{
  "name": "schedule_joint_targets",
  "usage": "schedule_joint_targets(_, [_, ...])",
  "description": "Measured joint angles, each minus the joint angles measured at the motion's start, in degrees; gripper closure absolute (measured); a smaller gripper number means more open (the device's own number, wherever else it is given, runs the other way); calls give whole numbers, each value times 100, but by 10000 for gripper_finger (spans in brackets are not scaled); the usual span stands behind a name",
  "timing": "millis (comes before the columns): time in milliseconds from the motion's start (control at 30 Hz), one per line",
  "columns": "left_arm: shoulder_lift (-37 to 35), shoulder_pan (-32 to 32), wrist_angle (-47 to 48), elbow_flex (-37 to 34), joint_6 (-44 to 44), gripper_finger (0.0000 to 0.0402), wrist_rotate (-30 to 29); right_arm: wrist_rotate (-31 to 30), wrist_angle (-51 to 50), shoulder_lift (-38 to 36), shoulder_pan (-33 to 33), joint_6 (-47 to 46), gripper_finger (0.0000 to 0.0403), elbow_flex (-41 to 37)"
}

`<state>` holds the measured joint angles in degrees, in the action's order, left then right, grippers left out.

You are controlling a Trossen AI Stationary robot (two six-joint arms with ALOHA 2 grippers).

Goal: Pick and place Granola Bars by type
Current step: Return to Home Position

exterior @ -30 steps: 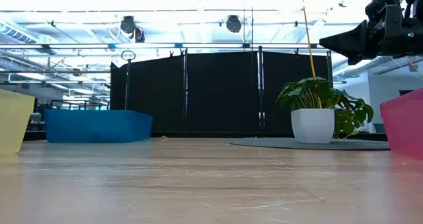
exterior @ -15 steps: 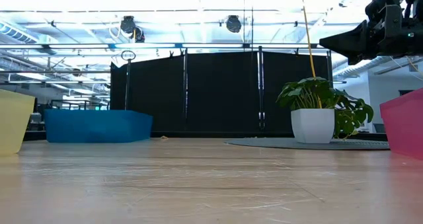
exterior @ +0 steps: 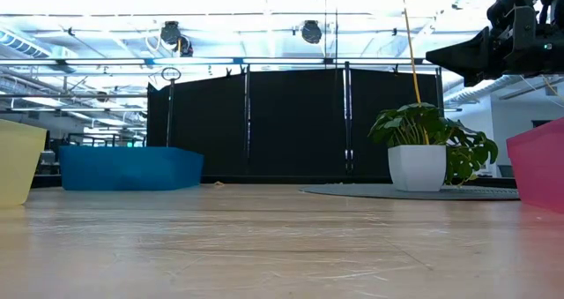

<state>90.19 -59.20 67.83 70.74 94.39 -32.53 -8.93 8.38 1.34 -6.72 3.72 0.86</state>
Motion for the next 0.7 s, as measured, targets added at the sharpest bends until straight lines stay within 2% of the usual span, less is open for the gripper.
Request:
schedule_joint_targets(133, [-125,63,-36,0,-709,222,-1917,0,0,0,0,0,396,0])
schedule_joint_targets(200, [-278,217,-35,0,-1050,222,-2436,0,0,0,0,-2,396,0])
schedule_joint_targets(333, [-646,846,-64,-18,-1859,222,-2366,0,0,2,0,-2,396,0])
schedule_joint_targets(467, [-1081,1509,-521,-401,-2923,222,-2338,0,0,0,0,0,396,0])
schedule_joint_targets(600, [-1834,2030,-1529,-1467,-3877,222,-2235,0,0,1,1,-1,396,0])
schedule_joint_targets(700, [-2588,2492,-2706,-2464,-4665,222,-1870,0,0,2,0,-2,396,0])
